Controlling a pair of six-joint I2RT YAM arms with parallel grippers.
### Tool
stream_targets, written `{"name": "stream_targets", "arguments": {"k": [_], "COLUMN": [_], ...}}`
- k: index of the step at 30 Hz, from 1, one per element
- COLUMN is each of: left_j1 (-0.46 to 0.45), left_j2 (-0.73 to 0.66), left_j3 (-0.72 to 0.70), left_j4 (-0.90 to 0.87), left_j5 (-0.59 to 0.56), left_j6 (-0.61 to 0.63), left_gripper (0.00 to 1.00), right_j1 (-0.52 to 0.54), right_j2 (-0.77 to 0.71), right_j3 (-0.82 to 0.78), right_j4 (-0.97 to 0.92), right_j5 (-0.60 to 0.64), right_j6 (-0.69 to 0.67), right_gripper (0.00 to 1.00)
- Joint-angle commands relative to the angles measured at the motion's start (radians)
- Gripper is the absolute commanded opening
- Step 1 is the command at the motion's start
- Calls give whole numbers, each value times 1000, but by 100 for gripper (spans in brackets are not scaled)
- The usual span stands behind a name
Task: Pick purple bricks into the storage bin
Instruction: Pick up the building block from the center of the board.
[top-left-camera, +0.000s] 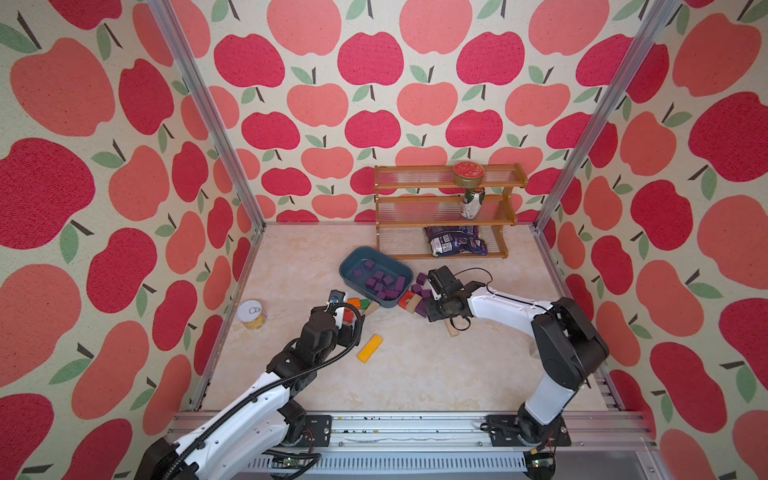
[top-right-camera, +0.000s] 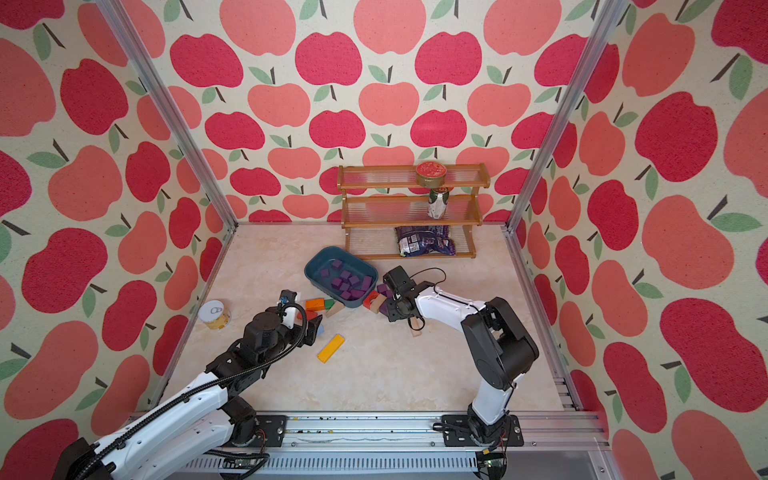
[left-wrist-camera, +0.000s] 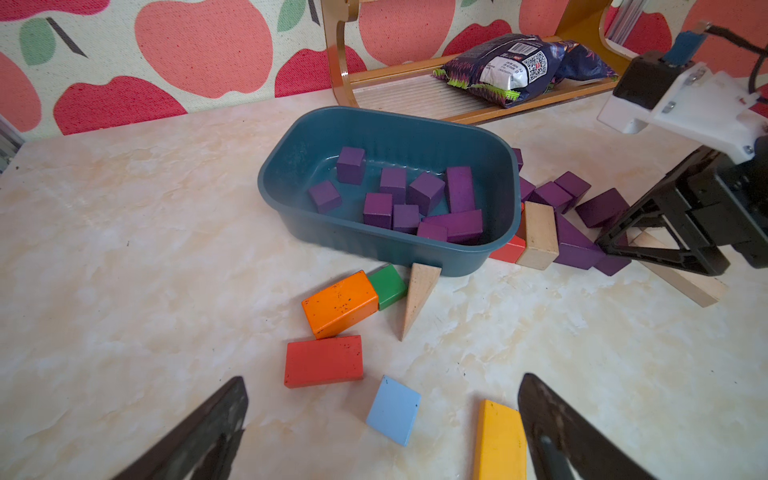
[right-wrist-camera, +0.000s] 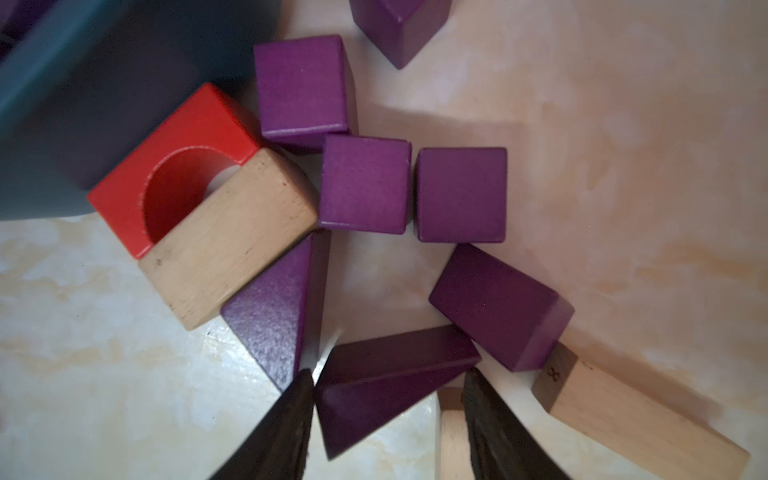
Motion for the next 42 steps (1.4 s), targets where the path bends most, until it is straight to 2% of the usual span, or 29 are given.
{"name": "stream_targets", "arguments": {"k": [1,11,18,24,34,37,42], "left_j1": [7,12,14,13,14,14,16], "left_j2": [9,14,17,13,8,8,10], "left_j3": [-5,-5,-5,-5,-5,-5,-5], "left_j4": [9,12,14,12,11,10,8], "left_j5": [14,15,20,20,22,22,21], "left_j6": [-18,-22,-23,-23,-25,-26,-26], "left_gripper": [99,99,100,99,99,99,99], "right_j1": [-8,-25,-27,-44,-44,-45,-45], "right_j2": [9,-26,-22,-20,42,52,66], "right_j3": [24,-20,-19,-24,41,56,77], "right_j4": [-55,-51,-24,34,4,-2,-16], "right_j5": [35,51,-10,-124,-107,-94,-87], "right_j6": [-26,-24,-34,9,13,12,7], "right_gripper": [59,57,57,57,56,54,45]}}
